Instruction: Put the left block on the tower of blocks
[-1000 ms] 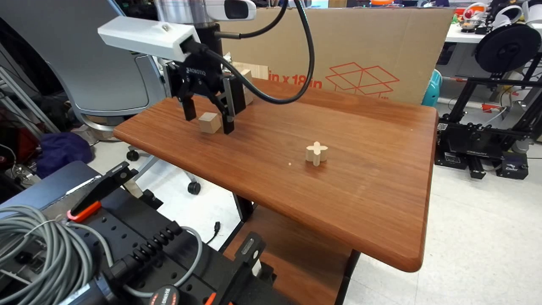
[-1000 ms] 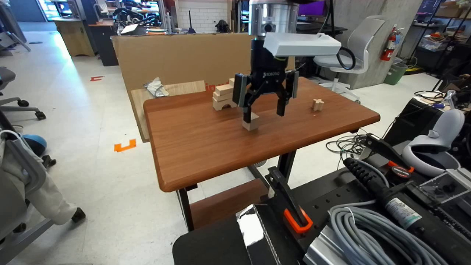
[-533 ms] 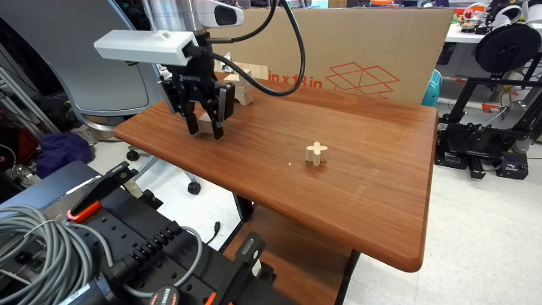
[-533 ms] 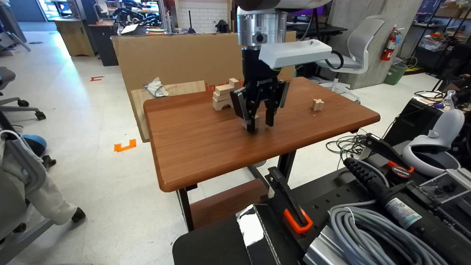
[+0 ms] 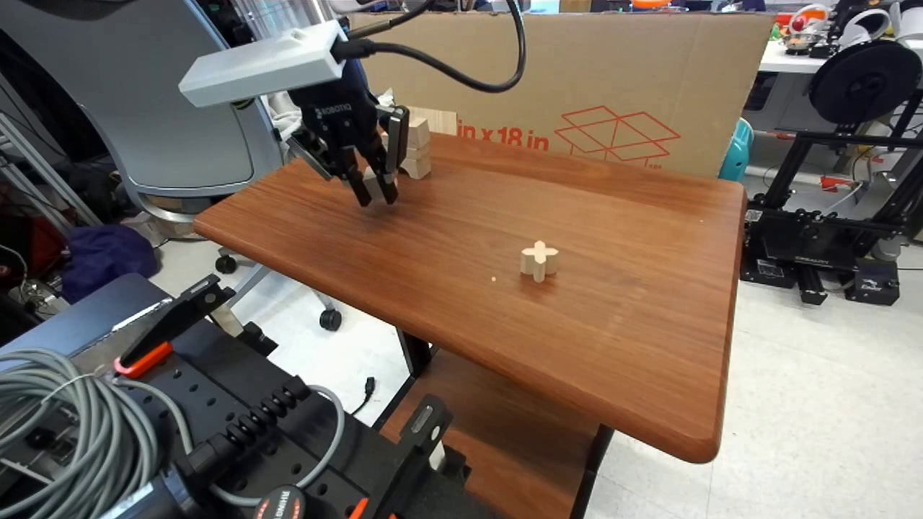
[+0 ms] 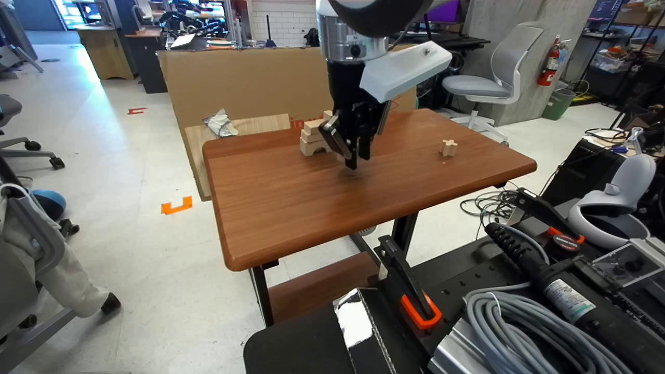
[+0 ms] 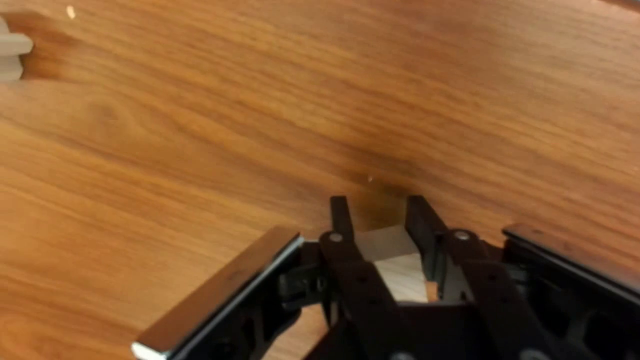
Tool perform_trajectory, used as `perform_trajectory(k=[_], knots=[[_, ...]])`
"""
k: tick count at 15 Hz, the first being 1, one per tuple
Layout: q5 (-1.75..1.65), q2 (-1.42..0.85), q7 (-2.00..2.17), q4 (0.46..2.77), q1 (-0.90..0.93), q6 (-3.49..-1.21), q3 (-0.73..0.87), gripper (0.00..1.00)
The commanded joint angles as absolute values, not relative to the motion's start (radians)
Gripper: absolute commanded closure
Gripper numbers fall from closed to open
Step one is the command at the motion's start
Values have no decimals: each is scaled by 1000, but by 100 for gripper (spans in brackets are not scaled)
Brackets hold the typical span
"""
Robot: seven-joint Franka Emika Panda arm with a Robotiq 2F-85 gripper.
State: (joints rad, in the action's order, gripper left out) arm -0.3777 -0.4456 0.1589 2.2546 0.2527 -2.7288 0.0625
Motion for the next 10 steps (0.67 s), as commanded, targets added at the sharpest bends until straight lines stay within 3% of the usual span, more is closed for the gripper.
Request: perform_trajectory(k=[1, 10], knots=[[-419, -379, 259, 2286, 297, -2786, 110, 92], [10, -278, 226, 2152, 175, -2562, -70, 92]])
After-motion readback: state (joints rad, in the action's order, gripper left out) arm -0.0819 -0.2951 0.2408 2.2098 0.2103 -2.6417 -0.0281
